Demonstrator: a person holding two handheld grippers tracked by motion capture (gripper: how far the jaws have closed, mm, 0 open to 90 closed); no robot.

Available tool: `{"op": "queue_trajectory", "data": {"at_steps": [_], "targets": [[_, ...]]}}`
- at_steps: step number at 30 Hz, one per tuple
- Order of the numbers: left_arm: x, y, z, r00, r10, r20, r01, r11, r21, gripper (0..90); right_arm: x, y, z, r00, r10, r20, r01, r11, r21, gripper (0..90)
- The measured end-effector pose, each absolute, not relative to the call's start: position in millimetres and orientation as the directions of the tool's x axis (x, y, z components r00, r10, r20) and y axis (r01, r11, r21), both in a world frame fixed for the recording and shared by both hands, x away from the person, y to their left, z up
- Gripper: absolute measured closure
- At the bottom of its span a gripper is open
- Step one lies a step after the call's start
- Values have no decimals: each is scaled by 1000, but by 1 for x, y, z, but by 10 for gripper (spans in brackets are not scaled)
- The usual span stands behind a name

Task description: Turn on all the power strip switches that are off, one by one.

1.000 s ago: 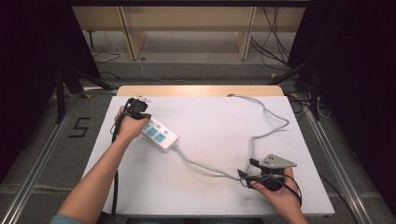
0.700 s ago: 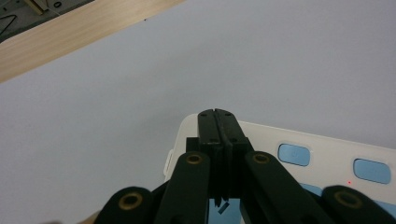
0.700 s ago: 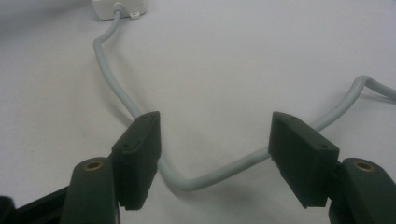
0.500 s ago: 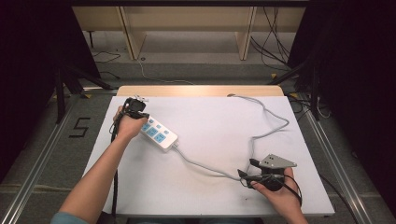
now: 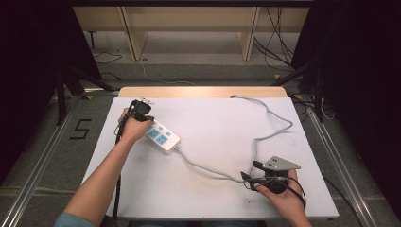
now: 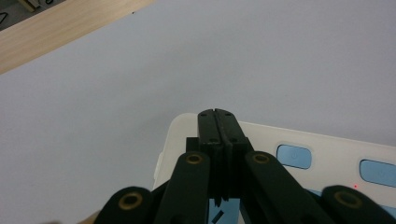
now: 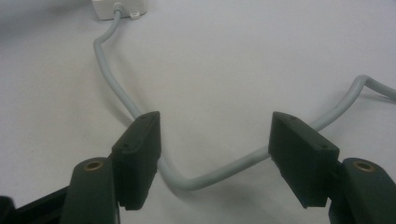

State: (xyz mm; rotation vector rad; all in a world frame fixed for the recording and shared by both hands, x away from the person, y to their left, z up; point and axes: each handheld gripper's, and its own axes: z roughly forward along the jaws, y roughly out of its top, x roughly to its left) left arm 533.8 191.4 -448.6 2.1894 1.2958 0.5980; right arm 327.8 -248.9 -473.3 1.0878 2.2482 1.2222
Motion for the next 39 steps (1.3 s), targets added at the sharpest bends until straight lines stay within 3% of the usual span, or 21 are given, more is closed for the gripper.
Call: {"op": "queue_trajectory", "data": {"at_steps": [39], "targets": [[538, 191, -453, 439, 895, 79, 677, -387, 626, 896, 327, -248, -473, -642, 765, 45, 457, 335, 824, 355]]}}
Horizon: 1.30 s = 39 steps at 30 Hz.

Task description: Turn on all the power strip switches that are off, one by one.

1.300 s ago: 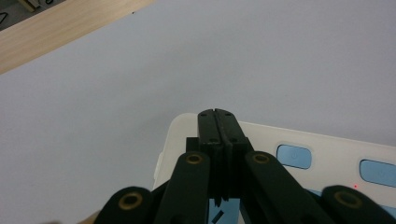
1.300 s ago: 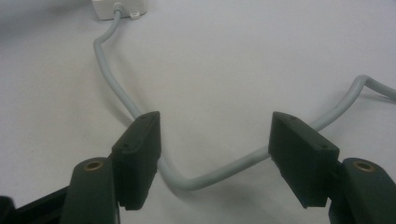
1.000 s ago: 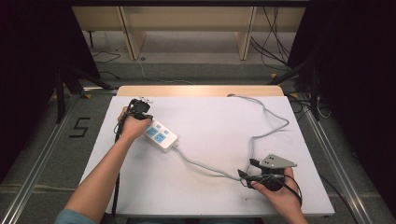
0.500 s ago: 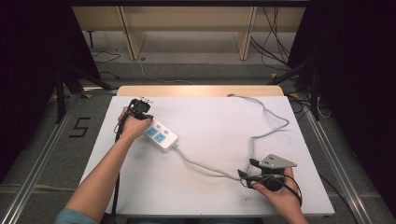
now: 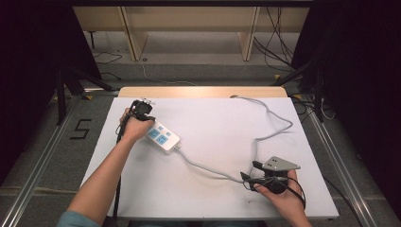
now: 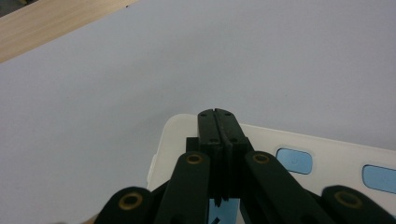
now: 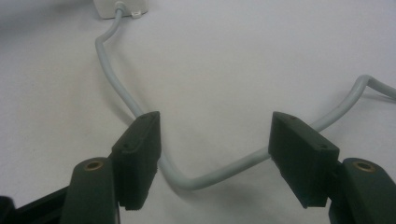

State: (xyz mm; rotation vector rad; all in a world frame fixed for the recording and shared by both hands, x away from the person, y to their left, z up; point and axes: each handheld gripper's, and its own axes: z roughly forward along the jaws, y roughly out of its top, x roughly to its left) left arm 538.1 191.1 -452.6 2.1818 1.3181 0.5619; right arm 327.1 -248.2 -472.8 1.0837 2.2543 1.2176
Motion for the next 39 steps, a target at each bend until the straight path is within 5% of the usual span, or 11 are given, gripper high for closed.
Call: {"op": "queue_trajectory", "data": {"at_steps": [39], "targets": [[541, 183, -450, 457, 879, 138, 686, -447, 574, 897, 327, -247, -473, -643, 764, 44, 456, 337, 824, 355]]}}
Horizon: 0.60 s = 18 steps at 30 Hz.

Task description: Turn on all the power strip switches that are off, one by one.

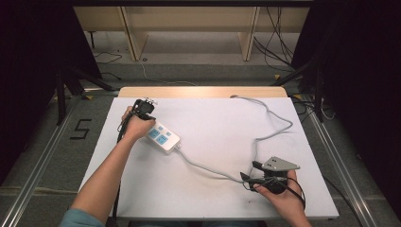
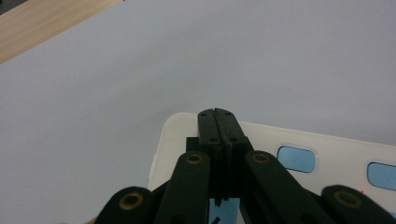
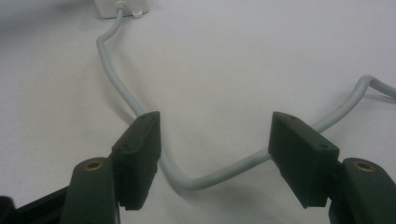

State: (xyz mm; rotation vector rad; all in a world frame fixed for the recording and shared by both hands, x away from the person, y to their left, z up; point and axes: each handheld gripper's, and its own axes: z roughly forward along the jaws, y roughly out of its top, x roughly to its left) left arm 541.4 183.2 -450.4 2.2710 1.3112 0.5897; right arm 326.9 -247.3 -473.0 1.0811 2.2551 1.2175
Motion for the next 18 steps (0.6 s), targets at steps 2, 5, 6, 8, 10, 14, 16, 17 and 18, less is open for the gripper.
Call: {"op": "queue_trajectory", "data": {"at_steps": [2, 5, 6, 8, 10, 14, 16, 17, 18], "targets": [[541, 182, -451, 458, 877, 146, 683, -452, 573, 897, 327, -248, -473, -643, 765, 43, 455, 337, 824, 355], [542, 183, -451, 455, 879, 139, 687, -446, 574, 897, 327, -247, -473, -644, 764, 43, 455, 337, 825, 355], [542, 183, -451, 454, 881, 136, 688, -443, 575, 897, 327, -247, -473, -644, 764, 43, 456, 338, 824, 355], [542, 183, -452, 454, 879, 145, 685, -449, 574, 898, 326, -247, -473, -644, 763, 44, 455, 337, 824, 355], [542, 183, -452, 455, 877, 154, 683, -455, 572, 898, 327, -247, -473, -643, 764, 45, 456, 335, 825, 355], [542, 183, -452, 451, 879, 152, 682, -449, 577, 898, 326, -247, -472, -644, 764, 43, 453, 335, 826, 355], [541, 183, -452, 450, 881, 146, 682, -445, 581, 898, 326, -248, -472, -643, 765, 44, 454, 334, 826, 355], [541, 184, -452, 450, 882, 143, 682, -442, 582, 898, 327, -248, -472, -643, 765, 44, 454, 335, 826, 355], [541, 184, -452, 448, 883, 139, 682, -439, 585, 898, 327, -248, -473, -643, 765, 43, 456, 337, 824, 355]]}}
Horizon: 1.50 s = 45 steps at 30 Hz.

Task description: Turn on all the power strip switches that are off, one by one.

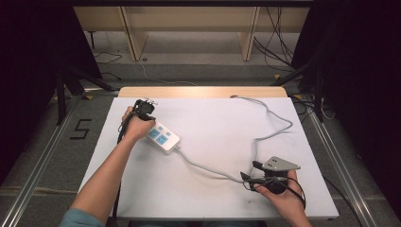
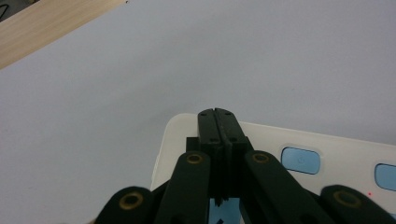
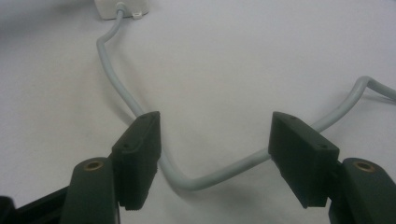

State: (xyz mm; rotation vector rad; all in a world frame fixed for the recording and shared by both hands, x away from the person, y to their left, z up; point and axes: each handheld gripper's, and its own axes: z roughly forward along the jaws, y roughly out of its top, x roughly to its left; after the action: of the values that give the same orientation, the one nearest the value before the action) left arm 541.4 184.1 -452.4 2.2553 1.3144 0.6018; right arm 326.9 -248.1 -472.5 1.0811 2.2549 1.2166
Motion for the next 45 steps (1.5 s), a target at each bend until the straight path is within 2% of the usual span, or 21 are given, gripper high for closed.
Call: {"op": "queue_trajectory", "data": {"at_steps": [12, 13, 19, 30, 36, 45], "targets": [[540, 194, -450, 427, 899, 96, 688, -391, 611, 891, 327, -249, -473, -640, 767, 47, 457, 330, 826, 355], [540, 196, -448, 427, 899, 95, 685, -390, 615, 847, 327, -249, -473, -640, 767, 47, 457, 330, 826, 355], [535, 197, -441, 433, 896, 97, 664, -390, 638, 841, 327, -248, -473, -641, 766, 44, 456, 334, 825, 355], [528, 199, -432, 444, 891, 92, 644, -389, 659, 750, 327, -249, -473, -637, 770, 46, 458, 330, 825, 355], [520, 200, -427, 457, 888, 60, 627, -369, 687, 708, 327, -249, -473, -637, 770, 45, 458, 331, 825, 355], [508, 199, -420, 497, 866, 57, 594, -388, 705, 592, 327, -249, -473, -639, 768, 41, 457, 337, 823, 355]]}}
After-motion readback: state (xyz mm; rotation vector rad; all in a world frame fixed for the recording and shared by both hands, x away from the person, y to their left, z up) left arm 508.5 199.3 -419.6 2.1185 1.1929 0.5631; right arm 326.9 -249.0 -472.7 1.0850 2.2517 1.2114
